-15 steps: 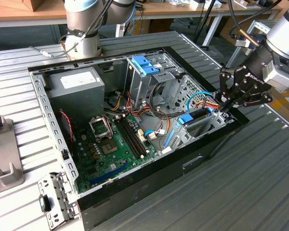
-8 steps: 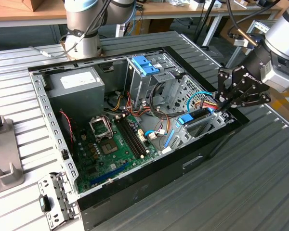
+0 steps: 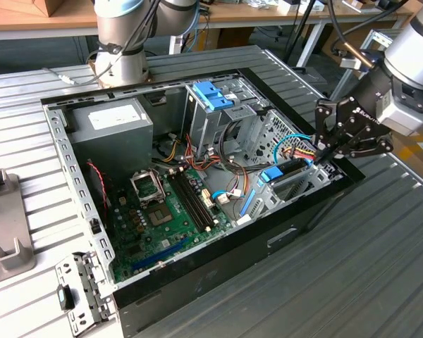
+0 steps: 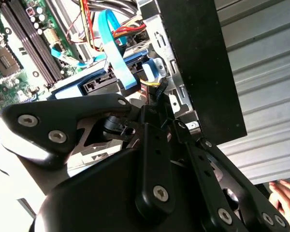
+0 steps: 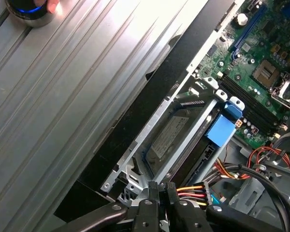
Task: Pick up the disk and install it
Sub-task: 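Insert the first disk wire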
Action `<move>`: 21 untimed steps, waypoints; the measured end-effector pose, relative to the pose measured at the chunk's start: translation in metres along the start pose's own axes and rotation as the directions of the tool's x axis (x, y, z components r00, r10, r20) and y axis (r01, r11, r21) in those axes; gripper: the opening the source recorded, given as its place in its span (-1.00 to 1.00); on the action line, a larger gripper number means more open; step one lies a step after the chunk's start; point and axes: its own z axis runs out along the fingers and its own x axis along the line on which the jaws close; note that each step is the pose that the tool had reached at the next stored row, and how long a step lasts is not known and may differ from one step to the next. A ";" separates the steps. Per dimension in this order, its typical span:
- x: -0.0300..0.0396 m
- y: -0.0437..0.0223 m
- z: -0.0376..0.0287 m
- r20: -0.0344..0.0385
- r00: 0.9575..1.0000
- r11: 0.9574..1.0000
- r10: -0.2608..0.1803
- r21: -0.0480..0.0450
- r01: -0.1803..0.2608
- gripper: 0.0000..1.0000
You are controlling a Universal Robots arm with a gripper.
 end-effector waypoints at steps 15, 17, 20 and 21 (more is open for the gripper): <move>-0.0049 0.0070 0.0030 0.000 0.991 0.991 0.137 0.015 -0.136 -0.64; -0.0060 0.0085 0.0035 0.000 0.987 0.987 0.162 0.017 -0.162 -0.64; -0.0072 0.0102 0.0040 0.000 0.982 0.982 0.188 0.020 -0.188 -0.64; -0.0076 0.0106 0.0041 0.000 0.981 0.981 0.195 0.021 -0.195 -0.64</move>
